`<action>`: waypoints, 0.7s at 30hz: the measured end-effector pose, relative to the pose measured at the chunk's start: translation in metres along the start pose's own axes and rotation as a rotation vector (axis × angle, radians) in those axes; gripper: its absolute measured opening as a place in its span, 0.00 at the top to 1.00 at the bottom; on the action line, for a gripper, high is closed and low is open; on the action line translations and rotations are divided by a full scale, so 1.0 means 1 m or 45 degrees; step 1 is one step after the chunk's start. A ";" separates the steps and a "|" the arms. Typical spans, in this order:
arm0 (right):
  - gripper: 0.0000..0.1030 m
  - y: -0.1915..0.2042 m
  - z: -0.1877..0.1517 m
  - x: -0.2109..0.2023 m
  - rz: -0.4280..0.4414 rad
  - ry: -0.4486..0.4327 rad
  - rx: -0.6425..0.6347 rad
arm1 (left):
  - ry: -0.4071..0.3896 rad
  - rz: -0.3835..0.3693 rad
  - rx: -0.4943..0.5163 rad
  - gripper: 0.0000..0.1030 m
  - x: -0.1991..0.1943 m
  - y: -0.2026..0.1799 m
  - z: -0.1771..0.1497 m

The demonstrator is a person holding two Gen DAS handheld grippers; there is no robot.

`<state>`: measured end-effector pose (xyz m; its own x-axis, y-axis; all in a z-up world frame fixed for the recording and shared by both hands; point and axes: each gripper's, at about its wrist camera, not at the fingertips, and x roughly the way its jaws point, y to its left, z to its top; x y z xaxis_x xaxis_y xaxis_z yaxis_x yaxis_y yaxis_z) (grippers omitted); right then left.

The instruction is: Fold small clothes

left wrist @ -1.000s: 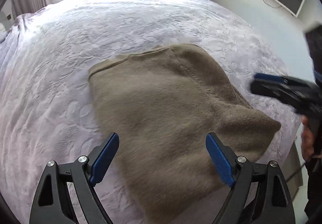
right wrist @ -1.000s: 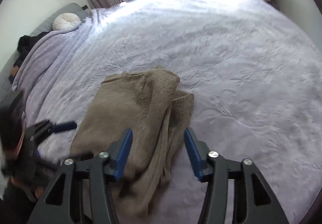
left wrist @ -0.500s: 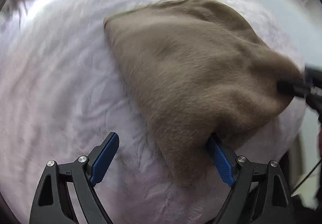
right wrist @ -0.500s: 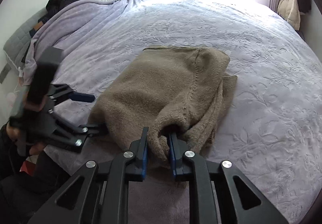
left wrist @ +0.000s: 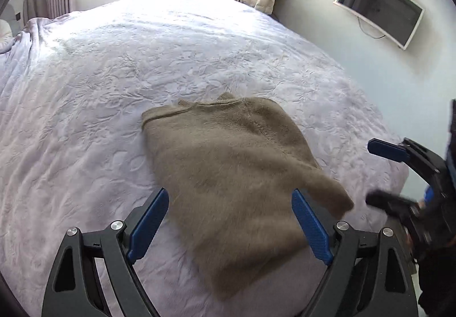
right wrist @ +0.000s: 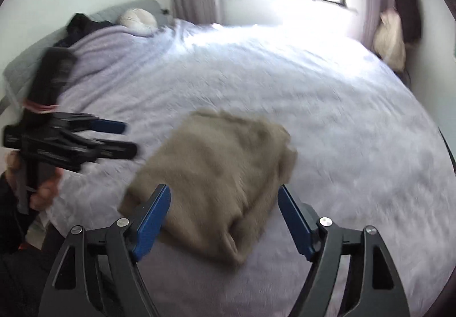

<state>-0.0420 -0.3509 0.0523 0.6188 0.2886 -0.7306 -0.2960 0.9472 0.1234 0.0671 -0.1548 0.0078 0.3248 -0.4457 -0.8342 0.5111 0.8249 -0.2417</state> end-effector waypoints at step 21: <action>0.32 -0.042 0.036 0.061 0.026 0.117 -0.180 | 0.032 0.225 -0.089 0.02 0.055 0.019 0.034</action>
<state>0.0342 -0.3682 0.0265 0.5444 0.2874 -0.7881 -0.4114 0.9102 0.0478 0.1215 -0.1750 -0.0261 0.3840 -0.2839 -0.8786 0.3913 0.9119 -0.1237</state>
